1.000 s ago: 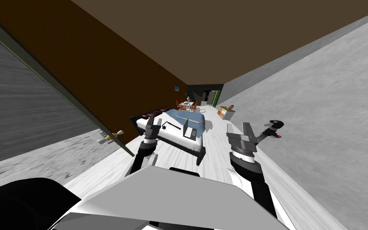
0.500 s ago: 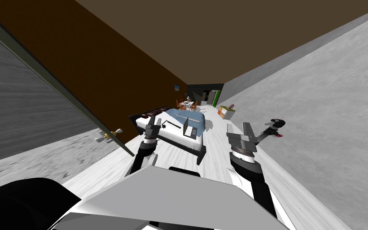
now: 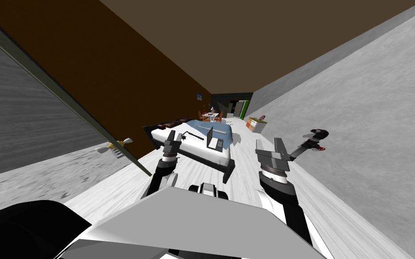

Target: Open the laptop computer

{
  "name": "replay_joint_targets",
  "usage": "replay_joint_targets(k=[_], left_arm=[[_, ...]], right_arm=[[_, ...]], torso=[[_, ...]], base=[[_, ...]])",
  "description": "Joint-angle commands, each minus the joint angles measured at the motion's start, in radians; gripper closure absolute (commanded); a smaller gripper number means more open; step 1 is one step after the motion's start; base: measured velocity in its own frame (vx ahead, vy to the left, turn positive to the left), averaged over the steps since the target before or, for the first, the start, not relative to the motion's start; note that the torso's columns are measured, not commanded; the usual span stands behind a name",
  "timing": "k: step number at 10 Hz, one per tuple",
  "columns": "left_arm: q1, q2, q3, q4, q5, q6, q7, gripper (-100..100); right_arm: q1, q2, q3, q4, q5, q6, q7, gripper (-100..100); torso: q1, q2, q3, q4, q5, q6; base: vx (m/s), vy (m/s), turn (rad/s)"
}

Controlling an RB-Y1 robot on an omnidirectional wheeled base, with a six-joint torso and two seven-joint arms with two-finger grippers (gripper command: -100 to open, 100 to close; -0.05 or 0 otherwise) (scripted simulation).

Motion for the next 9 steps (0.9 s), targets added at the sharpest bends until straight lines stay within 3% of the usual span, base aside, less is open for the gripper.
replay_joint_targets(k=[1, 9], left_arm=[[0.000, 0.000, 0.000, 0.000, 0.000, 0.000, 0.000, 0], [0.000, 0.000, 0.000, 0.000, 0.000, 0.000, 0.000, 0]], right_arm=[[0.001, -0.057, -0.015, 0.018, 0.052, 0.018, 0.043, -100], [0.008, -0.180, -0.082, 0.086, 0.266, 0.092, 0.221, -100]], torso=[[0.002, 0.033, -0.069, 0.033, 0.001, 0.000], [0.001, 0.045, -0.095, 0.046, 0.000, 0.000]], base=[[0.067, 0.113, -0.081], [0.064, 0.145, -0.076]])
